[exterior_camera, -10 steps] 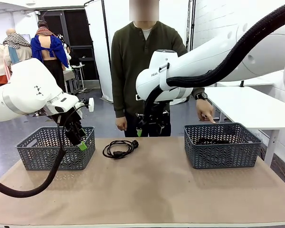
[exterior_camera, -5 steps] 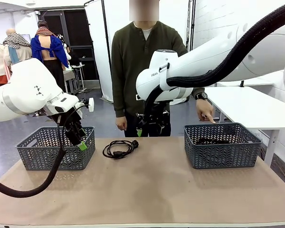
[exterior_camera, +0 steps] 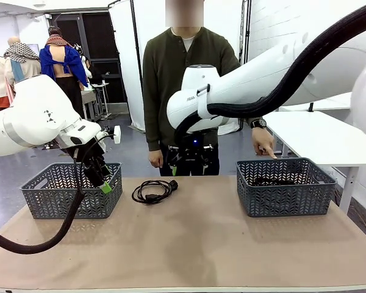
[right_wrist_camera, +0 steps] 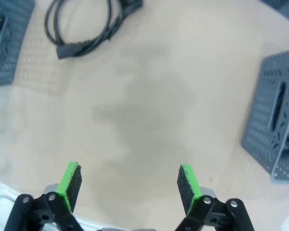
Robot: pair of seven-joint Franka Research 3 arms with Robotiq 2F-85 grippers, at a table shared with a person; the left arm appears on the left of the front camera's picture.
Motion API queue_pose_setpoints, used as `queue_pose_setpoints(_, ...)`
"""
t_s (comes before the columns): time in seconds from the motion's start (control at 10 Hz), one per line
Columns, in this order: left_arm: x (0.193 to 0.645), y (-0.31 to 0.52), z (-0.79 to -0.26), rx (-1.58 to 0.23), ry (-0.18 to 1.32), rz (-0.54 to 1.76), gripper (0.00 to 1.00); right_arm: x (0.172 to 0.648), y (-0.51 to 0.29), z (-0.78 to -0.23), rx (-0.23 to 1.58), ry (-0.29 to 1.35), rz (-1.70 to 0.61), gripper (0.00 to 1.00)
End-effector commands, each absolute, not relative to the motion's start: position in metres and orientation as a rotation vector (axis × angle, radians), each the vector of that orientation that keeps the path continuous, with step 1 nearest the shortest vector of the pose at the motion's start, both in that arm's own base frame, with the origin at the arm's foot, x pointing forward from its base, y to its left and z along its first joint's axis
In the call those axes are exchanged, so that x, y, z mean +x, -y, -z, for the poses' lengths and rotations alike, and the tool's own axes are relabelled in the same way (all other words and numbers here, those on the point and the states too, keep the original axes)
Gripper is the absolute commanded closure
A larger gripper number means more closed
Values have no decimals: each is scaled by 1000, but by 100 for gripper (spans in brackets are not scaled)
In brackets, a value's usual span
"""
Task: Organize the cables according to human instructions.
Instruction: Pick up a bundle of cables and place it in the basket indicated by the human.
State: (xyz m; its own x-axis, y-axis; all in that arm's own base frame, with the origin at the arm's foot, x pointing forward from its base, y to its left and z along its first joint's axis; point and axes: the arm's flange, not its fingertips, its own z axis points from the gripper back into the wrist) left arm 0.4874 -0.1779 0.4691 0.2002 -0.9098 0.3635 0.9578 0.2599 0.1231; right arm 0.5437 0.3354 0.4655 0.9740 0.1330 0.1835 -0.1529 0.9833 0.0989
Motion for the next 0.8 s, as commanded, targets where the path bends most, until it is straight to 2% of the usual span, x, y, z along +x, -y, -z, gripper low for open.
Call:
queue_pose_setpoints(0.0,487,178,-470,-139,401,1309,0,566,-366,-463,58,138,47,0)
queue_pose_setpoints(0.4,487,178,-470,-139,401,1309,0,599,-396,-440,84,105,298,0)
queue_pose_setpoints(0.7,487,178,-470,-139,401,1309,0,614,-410,-416,93,106,381,0)
